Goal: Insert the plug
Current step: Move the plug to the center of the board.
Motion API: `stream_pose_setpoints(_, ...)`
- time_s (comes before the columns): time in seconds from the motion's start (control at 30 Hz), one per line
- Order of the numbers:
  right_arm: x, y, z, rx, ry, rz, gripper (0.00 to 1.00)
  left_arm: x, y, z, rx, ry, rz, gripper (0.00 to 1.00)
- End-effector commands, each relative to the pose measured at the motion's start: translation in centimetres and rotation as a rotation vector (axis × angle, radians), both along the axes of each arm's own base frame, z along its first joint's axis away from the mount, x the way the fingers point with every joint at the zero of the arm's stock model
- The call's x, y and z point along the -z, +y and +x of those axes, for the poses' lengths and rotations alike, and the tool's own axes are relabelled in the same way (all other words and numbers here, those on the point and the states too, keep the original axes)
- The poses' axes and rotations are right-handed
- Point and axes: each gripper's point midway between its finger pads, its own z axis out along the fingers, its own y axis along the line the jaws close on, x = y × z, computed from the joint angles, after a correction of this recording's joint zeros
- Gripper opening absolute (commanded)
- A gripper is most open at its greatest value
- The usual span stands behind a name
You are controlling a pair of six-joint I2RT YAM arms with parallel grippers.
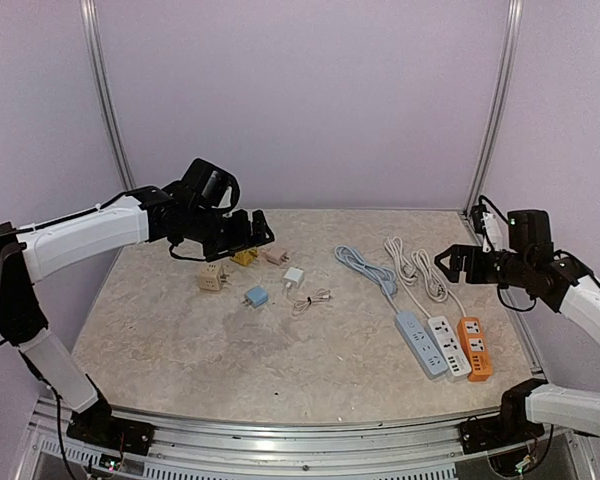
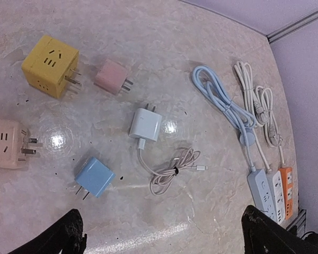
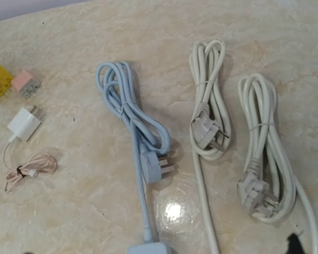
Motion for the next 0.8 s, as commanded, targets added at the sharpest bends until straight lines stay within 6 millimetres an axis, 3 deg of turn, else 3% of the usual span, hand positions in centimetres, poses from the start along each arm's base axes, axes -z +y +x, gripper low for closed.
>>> stream_pose_setpoints(0.0, 0.4, -0.5, 0.1, 0.014, -0.003, -0.004, 1.00, -1.0, -1.4, -0.4, 0.020, -0.035, -0.058, 0.99)
stream_pose_setpoints(0.27, 1.2, -0.5, 0.5, 0.019, 0.019, -0.011, 1.00, -1.6, 1.5, -1.5, -0.018, -0.086, 0.011, 0.99)
stream_pose_setpoints(0.77, 2.3, -0.9, 0.2, 0.033, 0.043, -0.031, 1.00, -0.8, 2.0, -2.1, -0.026, -0.088, -0.009, 0.99)
